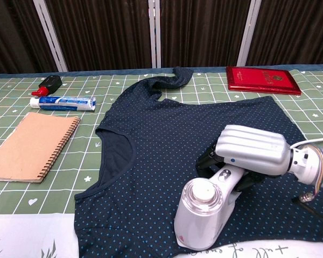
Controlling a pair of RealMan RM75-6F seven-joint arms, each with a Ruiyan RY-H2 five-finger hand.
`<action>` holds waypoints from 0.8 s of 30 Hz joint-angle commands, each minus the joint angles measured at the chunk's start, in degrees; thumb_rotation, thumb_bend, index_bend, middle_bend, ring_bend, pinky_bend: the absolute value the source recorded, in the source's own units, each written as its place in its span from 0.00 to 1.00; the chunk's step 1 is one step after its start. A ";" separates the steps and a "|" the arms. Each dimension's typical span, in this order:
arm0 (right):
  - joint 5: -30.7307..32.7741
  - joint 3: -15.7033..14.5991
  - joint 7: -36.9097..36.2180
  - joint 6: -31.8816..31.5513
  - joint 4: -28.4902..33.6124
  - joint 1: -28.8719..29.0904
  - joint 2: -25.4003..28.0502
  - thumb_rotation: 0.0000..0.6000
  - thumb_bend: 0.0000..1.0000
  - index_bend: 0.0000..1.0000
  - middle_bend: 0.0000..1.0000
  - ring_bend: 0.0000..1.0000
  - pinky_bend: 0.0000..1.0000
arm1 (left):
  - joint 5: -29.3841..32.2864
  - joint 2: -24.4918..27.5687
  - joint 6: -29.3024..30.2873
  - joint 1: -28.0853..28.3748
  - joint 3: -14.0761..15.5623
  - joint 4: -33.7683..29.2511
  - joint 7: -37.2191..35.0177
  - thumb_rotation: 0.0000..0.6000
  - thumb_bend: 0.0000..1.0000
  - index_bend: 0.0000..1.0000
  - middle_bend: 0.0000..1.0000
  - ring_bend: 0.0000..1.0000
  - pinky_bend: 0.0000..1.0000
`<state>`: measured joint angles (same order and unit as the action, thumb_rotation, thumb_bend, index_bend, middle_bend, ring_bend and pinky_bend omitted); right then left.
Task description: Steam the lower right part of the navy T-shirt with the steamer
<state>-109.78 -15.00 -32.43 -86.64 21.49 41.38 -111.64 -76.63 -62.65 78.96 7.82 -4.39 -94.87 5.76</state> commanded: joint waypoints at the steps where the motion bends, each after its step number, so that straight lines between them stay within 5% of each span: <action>1: 0.63 0.34 -0.80 0.28 -0.56 -0.46 0.52 1.00 0.61 0.75 0.67 0.67 0.96 | -0.02 -0.01 -0.05 0.05 0.01 -0.01 0.06 1.00 0.00 0.00 0.00 0.00 0.00; 24: 6.19 2.24 -11.94 7.25 -10.31 -6.28 6.66 1.00 0.62 0.74 0.66 0.66 0.96 | 0.19 -0.81 -0.51 0.57 0.14 -0.24 2.11 1.00 0.00 0.00 0.00 0.00 0.00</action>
<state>-103.67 -12.81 -44.23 -79.46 11.23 35.17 -105.09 -76.42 -63.45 78.46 8.38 -4.26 -95.09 7.85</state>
